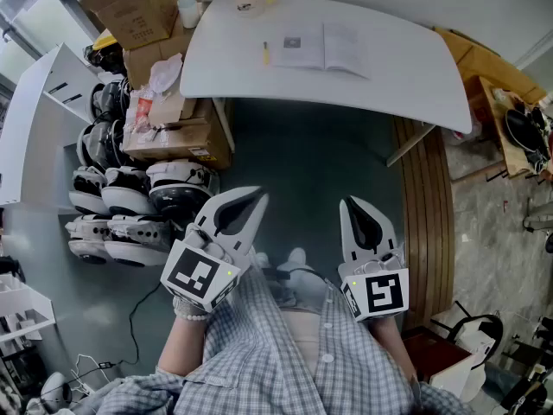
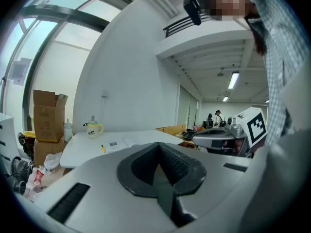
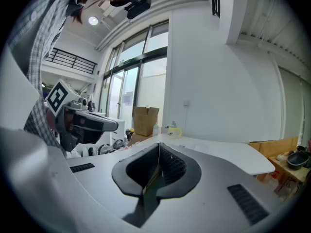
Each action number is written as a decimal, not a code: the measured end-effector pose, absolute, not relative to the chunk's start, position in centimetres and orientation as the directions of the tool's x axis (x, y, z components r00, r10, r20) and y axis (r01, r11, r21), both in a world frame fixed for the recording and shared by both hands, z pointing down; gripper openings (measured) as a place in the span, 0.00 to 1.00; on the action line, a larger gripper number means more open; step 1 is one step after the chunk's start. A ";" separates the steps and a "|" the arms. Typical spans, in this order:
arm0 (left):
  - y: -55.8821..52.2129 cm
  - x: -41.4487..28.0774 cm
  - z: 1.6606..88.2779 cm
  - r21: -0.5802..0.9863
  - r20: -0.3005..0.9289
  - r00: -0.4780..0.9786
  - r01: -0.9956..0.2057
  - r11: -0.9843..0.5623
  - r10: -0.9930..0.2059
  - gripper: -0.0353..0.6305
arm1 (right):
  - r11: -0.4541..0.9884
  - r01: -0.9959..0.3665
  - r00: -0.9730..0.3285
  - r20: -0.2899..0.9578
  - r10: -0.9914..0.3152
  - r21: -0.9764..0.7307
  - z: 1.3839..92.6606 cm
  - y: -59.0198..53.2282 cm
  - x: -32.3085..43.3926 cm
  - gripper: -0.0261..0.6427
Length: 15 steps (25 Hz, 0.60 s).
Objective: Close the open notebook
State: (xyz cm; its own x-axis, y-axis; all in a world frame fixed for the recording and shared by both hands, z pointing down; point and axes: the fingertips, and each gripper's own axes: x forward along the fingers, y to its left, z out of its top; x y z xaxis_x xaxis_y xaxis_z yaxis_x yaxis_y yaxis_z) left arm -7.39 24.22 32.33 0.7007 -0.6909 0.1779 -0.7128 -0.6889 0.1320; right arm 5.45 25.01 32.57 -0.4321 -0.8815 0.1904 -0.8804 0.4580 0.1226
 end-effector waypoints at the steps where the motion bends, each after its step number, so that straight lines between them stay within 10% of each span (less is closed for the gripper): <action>1: 24.1 -7.5 32.3 0.133 0.177 0.701 -0.713 -0.689 -0.691 0.06 | 0.458 -0.880 -0.432 0.190 -0.882 0.124 32.5 24.9 5.3 0.07; 15: 23.5 -8.6 32.4 0.144 0.162 0.728 -0.685 -0.714 -0.666 0.06 | 0.441 -0.887 -0.412 0.198 -0.890 0.135 32.6 24.6 3.7 0.07</action>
